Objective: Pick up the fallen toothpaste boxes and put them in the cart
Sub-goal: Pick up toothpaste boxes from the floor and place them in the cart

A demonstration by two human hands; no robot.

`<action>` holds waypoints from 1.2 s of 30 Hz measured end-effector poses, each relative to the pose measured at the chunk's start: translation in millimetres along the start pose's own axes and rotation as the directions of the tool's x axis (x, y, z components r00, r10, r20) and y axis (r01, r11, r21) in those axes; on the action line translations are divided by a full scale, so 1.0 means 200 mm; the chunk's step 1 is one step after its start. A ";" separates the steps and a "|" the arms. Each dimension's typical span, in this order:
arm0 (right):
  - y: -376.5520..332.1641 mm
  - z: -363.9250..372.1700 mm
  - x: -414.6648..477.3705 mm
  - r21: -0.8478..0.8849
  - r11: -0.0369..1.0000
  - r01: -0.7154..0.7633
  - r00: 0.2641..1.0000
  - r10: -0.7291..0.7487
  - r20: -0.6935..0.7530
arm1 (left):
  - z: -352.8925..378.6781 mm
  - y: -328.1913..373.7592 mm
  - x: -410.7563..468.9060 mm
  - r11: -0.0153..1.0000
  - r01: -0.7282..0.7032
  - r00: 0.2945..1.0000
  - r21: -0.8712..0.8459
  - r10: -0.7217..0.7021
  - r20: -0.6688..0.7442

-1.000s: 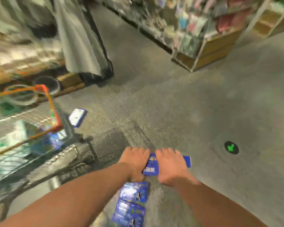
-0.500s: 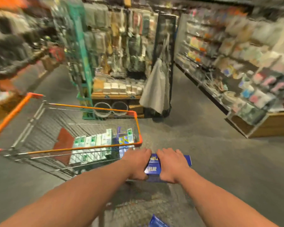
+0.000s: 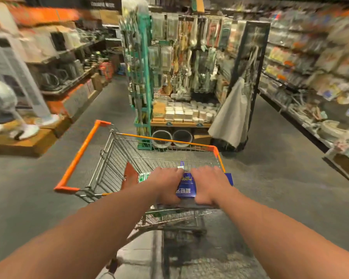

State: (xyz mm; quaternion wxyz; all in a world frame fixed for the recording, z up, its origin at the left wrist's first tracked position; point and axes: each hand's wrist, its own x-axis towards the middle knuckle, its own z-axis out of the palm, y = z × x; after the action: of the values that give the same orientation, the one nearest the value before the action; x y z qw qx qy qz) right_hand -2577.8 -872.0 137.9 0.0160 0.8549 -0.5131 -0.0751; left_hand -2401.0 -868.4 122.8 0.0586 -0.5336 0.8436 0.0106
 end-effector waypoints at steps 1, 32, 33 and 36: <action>-0.02 -0.01 0.06 0.002 1.000 0.011 1.000 -0.011 -0.004 | 0.00 -0.06 0.01 1.000 0.013 1.000 -0.004 -0.013 -0.005; 0.10 0.40 1.96 0.055 0.971 -0.234 0.965 0.225 0.136 | 0.51 -1.46 1.50 0.985 -0.154 0.980 -0.077 0.162 0.113; 0.12 0.43 1.94 0.054 0.961 -0.273 0.954 0.263 0.147 | 0.53 -1.44 1.54 0.978 -0.195 0.972 -0.071 0.202 0.121; 0.19 0.48 1.89 0.040 0.922 -0.385 0.910 0.372 0.184 | 0.58 -1.35 1.67 0.951 -0.302 0.942 -0.070 0.309 0.130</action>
State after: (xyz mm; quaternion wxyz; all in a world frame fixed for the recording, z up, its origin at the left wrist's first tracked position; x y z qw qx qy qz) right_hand -2450.9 -1218.1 4.5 -0.0468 0.7295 -0.6708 -0.1252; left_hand -2288.7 -1275.6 -16.5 0.1018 -0.3955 0.9095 0.0776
